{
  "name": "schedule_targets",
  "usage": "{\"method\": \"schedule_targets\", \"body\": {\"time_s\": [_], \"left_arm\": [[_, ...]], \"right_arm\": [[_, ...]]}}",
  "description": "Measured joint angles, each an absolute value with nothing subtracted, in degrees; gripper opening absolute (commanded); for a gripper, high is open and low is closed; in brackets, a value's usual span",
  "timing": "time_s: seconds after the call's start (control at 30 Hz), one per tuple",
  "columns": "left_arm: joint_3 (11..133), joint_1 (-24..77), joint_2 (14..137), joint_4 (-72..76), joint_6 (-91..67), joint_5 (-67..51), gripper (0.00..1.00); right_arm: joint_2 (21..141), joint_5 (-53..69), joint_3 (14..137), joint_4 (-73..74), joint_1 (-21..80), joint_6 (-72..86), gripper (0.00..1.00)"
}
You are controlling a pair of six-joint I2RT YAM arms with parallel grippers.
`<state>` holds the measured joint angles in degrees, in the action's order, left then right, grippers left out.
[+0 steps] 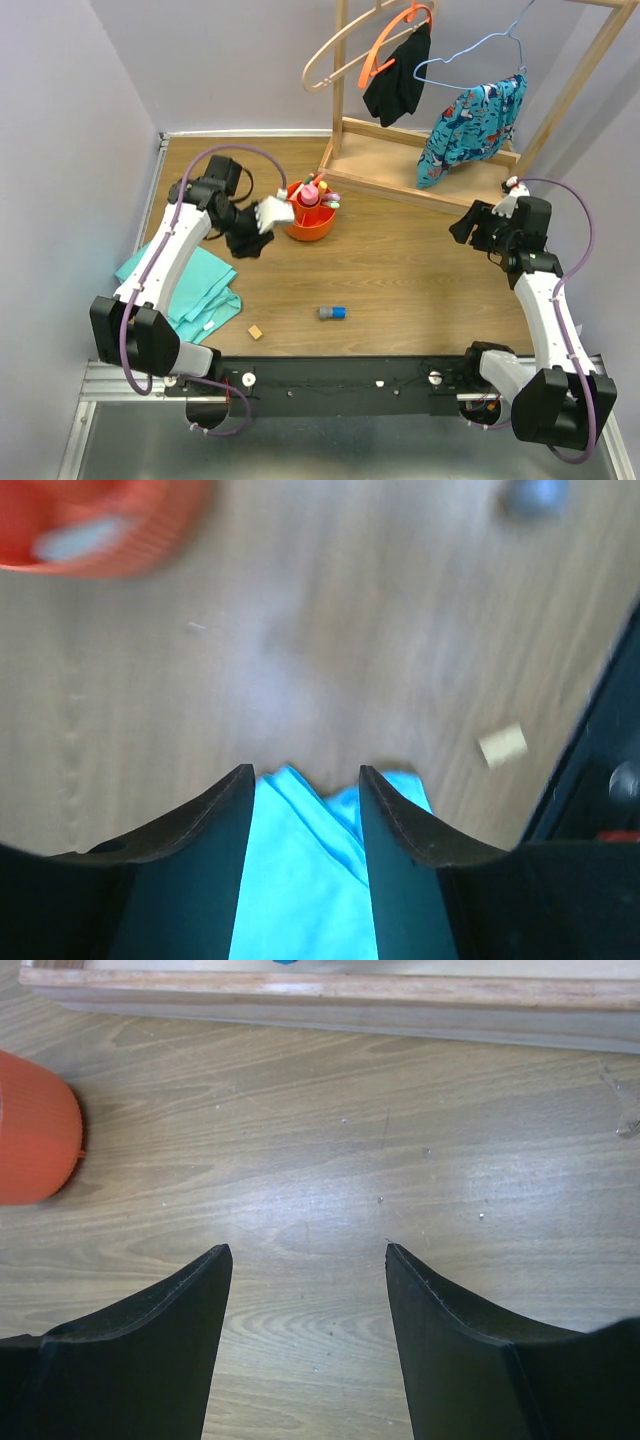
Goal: Sort the stationery into containers
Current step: Place the stationery in the storage box, then pick up the stationery from the corner of the board.
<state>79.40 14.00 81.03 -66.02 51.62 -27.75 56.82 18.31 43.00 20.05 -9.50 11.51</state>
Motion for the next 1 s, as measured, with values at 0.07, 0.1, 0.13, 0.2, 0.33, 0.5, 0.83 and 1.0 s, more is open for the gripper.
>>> {"method": "schedule_targets", "body": {"time_s": [0.07, 0.1, 0.13, 0.2, 0.33, 0.5, 0.83, 1.0], "left_arm": [[73.49, 13.93, 78.98, -69.47, 61.36, -27.51, 0.59], [70.89, 13.89, 77.91, -70.08, 64.77, -27.40, 0.61], [68.20, 13.85, 76.79, -71.09, 68.42, -27.27, 0.61], [61.23, 13.89, 72.88, -72.82, 76.84, -27.42, 0.63], [54.00, 15.14, 67.51, -73.63, 86.32, -28.25, 0.63], [49.21, 20.60, 66.65, -72.44, 90.80, -29.47, 0.63], [40.93, 28.93, 65.52, -66.85, 90.91, -27.55, 0.61], [38.61, 31.03, 65.32, -63.86, 90.21, -25.61, 0.59]], "right_arm": [[56.82, 18.57, 42.33, 19.92, -9.50, 11.51, 0.71], [56.82, 18.74, 42.13, 19.81, -9.50, 11.51, 0.71], [56.80, 18.92, 41.95, 19.79, -9.50, 11.49, 0.71], [56.69, 19.09, 41.80, 19.77, -9.50, 11.49, 0.71], [55.99, 19.18, 41.80, 19.79, -9.50, 11.49, 0.71], [55.16, 19.18, 41.80, 19.81, -9.50, 11.40, 0.71], [54.83, 19.20, 41.80, 19.81, -9.50, 11.35, 0.71], [54.85, 19.20, 41.80, 19.81, -9.50, 11.35, 0.71]]}}
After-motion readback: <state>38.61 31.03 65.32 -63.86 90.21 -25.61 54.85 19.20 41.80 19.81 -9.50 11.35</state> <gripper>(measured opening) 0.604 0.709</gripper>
